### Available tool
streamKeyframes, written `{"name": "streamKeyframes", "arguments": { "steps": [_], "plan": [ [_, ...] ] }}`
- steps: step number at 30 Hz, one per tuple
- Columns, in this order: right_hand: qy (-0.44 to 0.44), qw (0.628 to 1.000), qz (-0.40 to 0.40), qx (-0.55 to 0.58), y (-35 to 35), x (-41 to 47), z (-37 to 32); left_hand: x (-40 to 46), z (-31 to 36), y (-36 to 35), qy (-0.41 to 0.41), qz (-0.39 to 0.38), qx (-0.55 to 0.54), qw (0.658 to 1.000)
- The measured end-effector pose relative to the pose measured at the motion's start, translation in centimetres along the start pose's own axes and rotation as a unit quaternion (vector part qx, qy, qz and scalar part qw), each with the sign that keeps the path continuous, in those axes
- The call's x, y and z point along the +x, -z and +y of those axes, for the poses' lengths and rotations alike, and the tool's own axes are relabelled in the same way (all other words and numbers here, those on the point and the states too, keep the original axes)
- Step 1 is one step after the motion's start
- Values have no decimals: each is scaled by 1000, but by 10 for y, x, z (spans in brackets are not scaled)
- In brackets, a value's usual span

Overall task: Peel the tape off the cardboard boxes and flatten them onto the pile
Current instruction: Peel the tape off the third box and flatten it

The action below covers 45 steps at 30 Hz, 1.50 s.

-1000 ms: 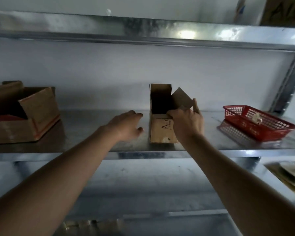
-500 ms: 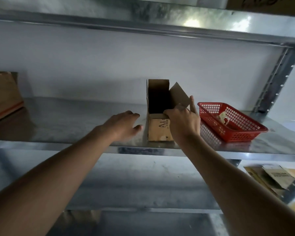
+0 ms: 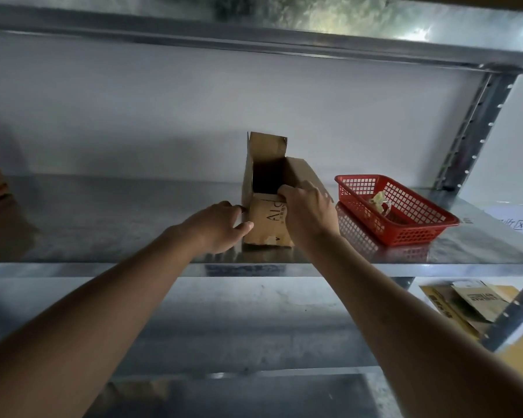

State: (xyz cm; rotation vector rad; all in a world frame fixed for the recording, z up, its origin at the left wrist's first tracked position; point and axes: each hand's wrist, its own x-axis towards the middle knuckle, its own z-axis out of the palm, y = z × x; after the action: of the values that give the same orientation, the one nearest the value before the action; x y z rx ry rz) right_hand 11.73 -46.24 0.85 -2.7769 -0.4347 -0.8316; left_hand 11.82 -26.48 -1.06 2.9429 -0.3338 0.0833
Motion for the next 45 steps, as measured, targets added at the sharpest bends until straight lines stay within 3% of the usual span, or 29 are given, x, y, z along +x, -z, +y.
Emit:
{"name": "streamKeyframes", "arguments": {
  "steps": [4,7,9,11,13,15,16,20,23,27,31,39,41,45],
  "plan": [
    [-103,976,44,185,-12,5,1,8,-12,5,47,86,-121,988],
    [-179,928,47,322,-21,8,-9,8,-24,15,76,200,-233,949],
    [-234,841,27,487,-29,9,-22,7,-27,21,64,282,-298,910],
    [-287,709,-2,644,-37,6,-35,9,-25,28,27,345,-298,890],
    [-282,589,-52,756,-44,0,-45,10,-21,35,-8,377,-276,884],
    [-246,512,-115,815,-52,-9,-45,11,-20,42,-32,377,-248,892],
    [-232,497,-134,825,-55,-12,-42,11,-21,46,-46,361,-228,903],
    [-251,528,-144,798,-56,-16,-24,11,-20,50,-101,269,-180,941],
    [-324,563,-68,757,-50,-15,-10,11,-10,43,-131,223,-152,954],
    [-373,686,-14,625,-51,-19,7,14,10,30,-165,199,-103,961],
    [-416,732,70,535,-44,-22,27,19,30,23,-175,194,-120,958],
    [-340,895,-14,289,-42,-34,50,26,41,9,-168,151,-65,972],
    [-298,914,4,276,-38,-32,51,28,43,8,-162,144,-52,975],
    [-201,883,21,423,-25,-28,45,31,40,7,-155,145,-73,974]
  ]
}}
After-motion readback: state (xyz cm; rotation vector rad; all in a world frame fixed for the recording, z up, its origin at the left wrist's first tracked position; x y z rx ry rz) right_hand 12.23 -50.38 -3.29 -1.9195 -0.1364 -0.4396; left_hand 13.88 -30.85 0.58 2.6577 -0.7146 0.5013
